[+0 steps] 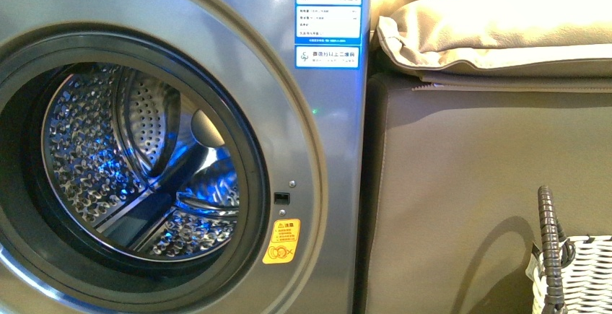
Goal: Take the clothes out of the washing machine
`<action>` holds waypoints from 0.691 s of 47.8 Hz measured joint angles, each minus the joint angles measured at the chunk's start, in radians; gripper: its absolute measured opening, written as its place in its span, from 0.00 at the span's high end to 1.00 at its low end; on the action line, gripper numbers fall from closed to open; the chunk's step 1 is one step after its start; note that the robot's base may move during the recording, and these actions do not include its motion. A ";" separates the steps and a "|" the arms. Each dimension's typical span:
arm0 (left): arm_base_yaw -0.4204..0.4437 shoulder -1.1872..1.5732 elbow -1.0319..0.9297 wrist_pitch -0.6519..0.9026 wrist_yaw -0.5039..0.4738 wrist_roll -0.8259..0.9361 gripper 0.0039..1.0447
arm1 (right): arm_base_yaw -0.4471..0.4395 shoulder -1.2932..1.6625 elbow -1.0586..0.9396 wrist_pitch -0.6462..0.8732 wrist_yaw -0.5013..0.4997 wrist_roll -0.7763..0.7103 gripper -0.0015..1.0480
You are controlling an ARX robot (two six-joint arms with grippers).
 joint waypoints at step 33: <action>0.072 -0.053 0.148 -0.464 -0.415 -0.024 0.06 | 0.238 -0.657 -0.234 -0.472 0.518 -0.333 0.98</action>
